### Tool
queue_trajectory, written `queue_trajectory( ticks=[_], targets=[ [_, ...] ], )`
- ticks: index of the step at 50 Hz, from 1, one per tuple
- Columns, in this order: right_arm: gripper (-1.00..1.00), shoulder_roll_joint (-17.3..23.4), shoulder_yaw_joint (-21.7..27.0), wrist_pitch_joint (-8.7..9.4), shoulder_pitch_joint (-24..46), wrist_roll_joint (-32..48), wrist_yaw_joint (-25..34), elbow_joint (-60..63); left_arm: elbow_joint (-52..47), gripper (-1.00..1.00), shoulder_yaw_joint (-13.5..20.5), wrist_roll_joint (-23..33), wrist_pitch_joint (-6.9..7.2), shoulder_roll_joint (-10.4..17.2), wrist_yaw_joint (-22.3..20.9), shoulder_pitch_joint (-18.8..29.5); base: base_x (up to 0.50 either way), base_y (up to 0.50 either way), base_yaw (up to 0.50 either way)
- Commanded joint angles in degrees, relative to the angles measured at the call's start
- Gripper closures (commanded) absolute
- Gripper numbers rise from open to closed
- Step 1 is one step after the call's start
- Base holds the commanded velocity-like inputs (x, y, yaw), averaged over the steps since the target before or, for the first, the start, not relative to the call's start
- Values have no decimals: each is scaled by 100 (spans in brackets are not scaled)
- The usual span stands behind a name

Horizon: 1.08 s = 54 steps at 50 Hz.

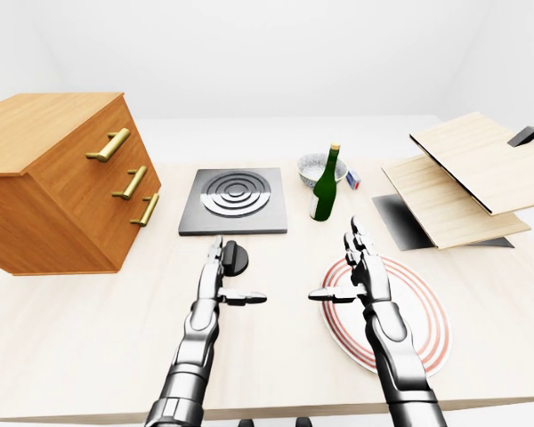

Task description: Turn on the stove.

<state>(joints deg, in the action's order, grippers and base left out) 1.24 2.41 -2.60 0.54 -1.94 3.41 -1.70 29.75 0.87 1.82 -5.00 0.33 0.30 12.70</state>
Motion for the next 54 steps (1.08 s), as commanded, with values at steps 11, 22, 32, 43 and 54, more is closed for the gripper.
queue_trajectory(
  ticks=[11,22,32,43,54],
  targets=[
    [-100,22,60,86,-2,-74,29,108,2195,-100,-257,300,0,-371,49,500,1,0,-1],
    [-100,75,202,373,-11,-249,63,422,79,-100,-683,181,0,-631,-171,-490,0,0,0],
    [-100,111,340,604,-49,-416,109,734,-298,-100,-1202,273,0,-728,-85,-1301,0,0,0],
    [-100,113,359,639,-44,-433,85,773,-1003,-100,-1522,144,441,-704,-148,-1680,0,0,0],
    [-100,205,579,760,33,-684,114,942,-972,-100,-1288,367,934,-1076,156,-73,0,0,0]
  ],
)
